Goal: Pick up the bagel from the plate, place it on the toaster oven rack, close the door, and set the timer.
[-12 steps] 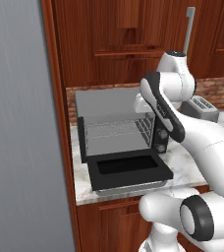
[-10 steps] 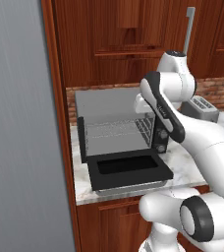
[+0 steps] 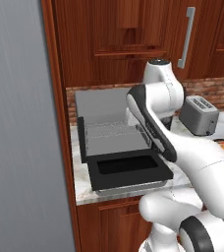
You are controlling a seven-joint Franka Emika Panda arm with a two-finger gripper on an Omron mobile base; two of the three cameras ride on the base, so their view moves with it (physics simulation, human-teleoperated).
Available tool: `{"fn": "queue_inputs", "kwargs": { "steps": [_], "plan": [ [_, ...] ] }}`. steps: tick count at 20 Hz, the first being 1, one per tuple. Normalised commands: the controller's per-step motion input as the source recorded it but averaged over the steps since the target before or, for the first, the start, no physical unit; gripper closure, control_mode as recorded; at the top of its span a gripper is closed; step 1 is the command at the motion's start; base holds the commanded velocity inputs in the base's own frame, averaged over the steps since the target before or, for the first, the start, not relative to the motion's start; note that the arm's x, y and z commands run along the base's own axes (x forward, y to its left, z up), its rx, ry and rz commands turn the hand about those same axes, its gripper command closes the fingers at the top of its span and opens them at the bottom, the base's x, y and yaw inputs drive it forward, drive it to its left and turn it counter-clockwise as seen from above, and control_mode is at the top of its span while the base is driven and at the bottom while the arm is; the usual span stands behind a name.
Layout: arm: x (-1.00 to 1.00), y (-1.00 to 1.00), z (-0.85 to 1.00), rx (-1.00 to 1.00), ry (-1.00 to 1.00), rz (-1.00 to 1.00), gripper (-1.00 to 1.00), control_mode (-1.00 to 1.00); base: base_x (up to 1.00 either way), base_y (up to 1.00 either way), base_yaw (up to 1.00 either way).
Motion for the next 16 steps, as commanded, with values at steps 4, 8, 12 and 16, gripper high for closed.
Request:
{"fn": "queue_inputs", "kwargs": {
  "steps": [4,8,12,16],
  "plan": [
    [-0.24,0.38,-0.18,-0.18,0.0,0.04,-1.0,-1.0,0.0,0.0,0.0],
    [-0.01,0.16,-0.29,-0.17,0.0,0.06,-1.0,-1.0,0.0,0.0,0.0],
    [0.08,0.02,-0.36,-0.13,-0.03,0.08,-1.0,-1.0,0.0,0.0,0.0],
    [0.21,0.0,-0.32,-0.1,-0.04,0.1,-1.0,-1.0,0.0,0.0,0.0]
  ]
}}
